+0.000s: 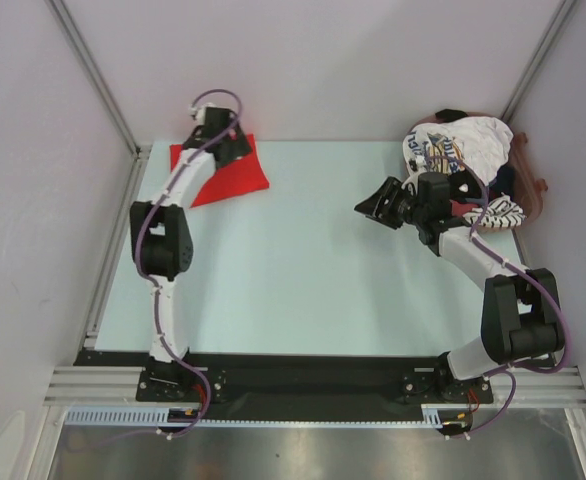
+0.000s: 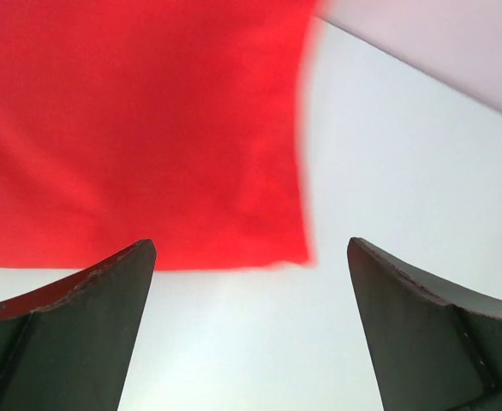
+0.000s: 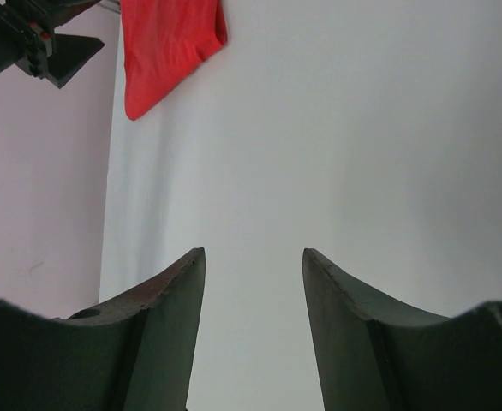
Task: Fold and stack the tank tops
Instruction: Neatly place the folded tank top to the corner
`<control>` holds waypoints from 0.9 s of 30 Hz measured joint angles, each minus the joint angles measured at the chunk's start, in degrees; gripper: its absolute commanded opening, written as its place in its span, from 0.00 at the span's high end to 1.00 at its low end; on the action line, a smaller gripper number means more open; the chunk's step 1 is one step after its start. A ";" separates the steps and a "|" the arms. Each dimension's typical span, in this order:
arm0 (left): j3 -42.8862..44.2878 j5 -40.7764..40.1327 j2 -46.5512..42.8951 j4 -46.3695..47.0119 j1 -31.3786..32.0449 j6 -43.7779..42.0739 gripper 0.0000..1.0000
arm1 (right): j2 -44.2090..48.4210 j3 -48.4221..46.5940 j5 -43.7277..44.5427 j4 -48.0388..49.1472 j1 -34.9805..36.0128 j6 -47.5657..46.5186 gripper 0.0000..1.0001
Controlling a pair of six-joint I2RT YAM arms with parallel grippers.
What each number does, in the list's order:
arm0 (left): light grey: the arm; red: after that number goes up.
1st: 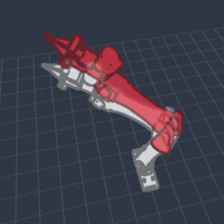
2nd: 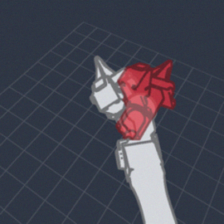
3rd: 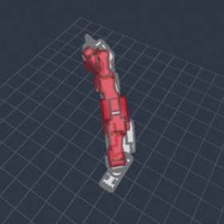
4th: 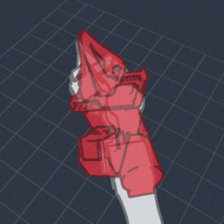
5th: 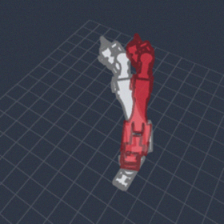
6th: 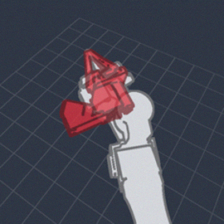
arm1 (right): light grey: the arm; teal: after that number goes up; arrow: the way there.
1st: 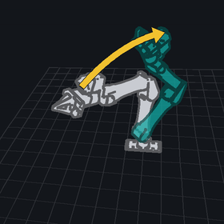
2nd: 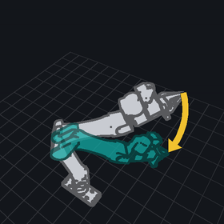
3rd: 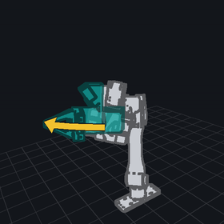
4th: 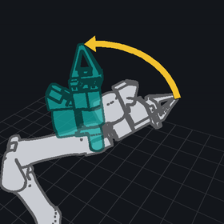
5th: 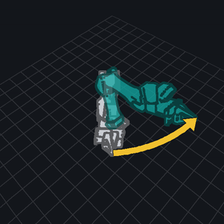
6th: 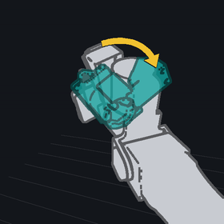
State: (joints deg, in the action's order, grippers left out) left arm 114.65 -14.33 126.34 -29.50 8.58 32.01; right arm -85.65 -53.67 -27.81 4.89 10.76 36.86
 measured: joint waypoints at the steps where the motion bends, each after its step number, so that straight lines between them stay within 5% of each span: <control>1: 0.74 -0.79 0.35 -0.13 2.64 -0.76 0.00 | 0.00 0.09 -0.02 0.07 0.00 0.00 0.45; 7: 14.34 -4.81 9.01 -2.89 14.23 -6.95 0.00 | 0.00 0.13 -0.04 0.87 0.00 -0.09 0.43; 10: 12.13 -8.74 9.29 -3.58 17.35 -8.59 0.00 | 0.17 0.35 0.98 1.05 0.37 -1.11 0.37; 15: -16.52 -12.46 -4.70 4.11 22.36 -9.60 0.00 | 6.19 4.70 7.91 1.03 3.15 -4.04 0.30; 19: -40.50 -12.63 -25.42 9.29 27.21 -9.51 0.00 | 17.38 11.72 13.44 1.49 4.90 -5.60 0.28; 27: -64.81 -12.61 -60.41 18.78 33.62 -6.88 0.00 | 41.16 20.79 21.16 -4.09 5.68 -9.14 0.28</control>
State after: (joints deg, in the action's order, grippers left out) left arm 49.84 -26.94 65.93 -10.72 42.19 25.12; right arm -44.49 -32.88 -6.66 0.80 16.45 27.73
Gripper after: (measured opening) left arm 0.996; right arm 0.720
